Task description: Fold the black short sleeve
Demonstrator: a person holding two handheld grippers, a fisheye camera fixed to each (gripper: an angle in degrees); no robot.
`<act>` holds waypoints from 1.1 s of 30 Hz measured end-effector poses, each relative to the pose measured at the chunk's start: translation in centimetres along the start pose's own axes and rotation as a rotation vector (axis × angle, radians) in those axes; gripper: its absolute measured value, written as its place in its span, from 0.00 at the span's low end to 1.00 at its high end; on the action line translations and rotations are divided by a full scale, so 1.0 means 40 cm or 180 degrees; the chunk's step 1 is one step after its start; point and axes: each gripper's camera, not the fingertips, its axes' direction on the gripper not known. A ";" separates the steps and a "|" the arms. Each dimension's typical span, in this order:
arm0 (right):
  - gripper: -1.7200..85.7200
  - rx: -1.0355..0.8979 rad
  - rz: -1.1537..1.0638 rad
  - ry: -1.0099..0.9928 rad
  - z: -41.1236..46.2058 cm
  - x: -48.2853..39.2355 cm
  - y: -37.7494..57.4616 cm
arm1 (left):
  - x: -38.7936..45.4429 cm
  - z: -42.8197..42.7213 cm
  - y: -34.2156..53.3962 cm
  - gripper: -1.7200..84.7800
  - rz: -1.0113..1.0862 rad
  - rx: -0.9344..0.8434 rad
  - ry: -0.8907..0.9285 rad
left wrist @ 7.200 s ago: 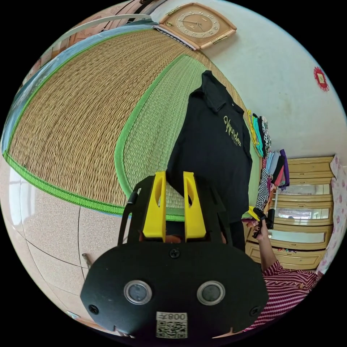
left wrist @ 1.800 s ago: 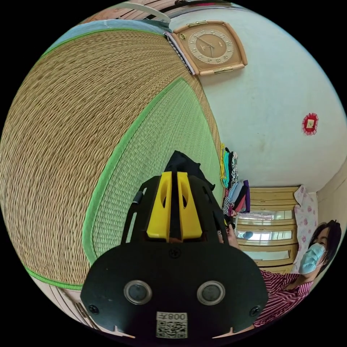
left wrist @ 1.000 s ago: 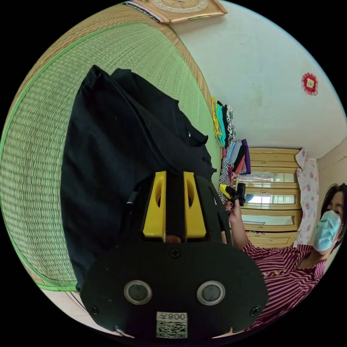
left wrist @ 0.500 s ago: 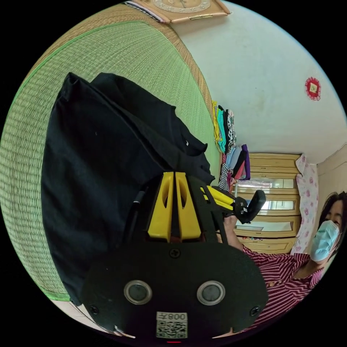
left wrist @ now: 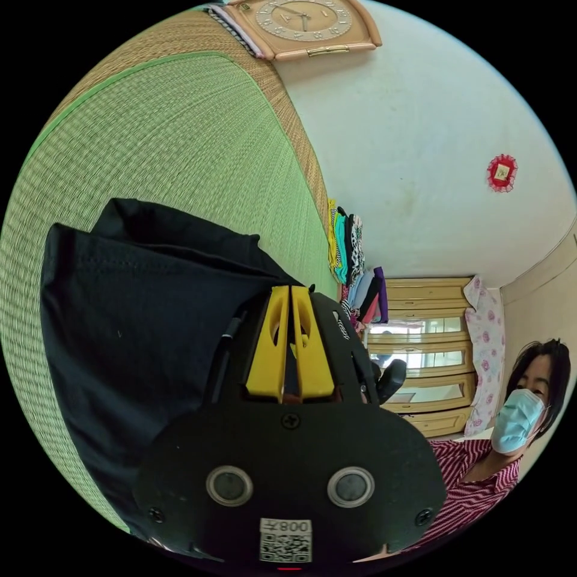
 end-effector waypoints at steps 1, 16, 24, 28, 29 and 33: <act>0.09 -0.0003 0.0023 0.0032 0.001 0.007 -0.005 | -0.004 -0.001 -0.005 0.02 -0.0023 0.0033 0.0013; 0.09 0.0130 0.0791 -0.0221 -0.048 0.321 -0.033 | 0.041 -0.039 0.032 0.03 0.0448 0.0248 -0.0553; 0.06 0.0188 0.1095 -0.0515 -0.047 0.389 0.087 | 0.020 -0.020 0.048 0.02 0.0542 0.0093 -0.1622; 0.03 -0.0136 0.1236 -0.0706 0.045 0.460 0.118 | 0.011 -0.011 0.051 0.02 0.0573 0.0073 -0.1631; 0.03 -0.0064 0.1286 -0.0776 0.042 0.476 0.126 | 0.013 -0.007 0.055 0.02 0.0554 0.0080 -0.1645; 0.02 0.0136 0.1602 -0.0968 0.003 0.579 0.178 | 0.022 -0.010 0.078 0.02 0.0579 0.0175 -0.1625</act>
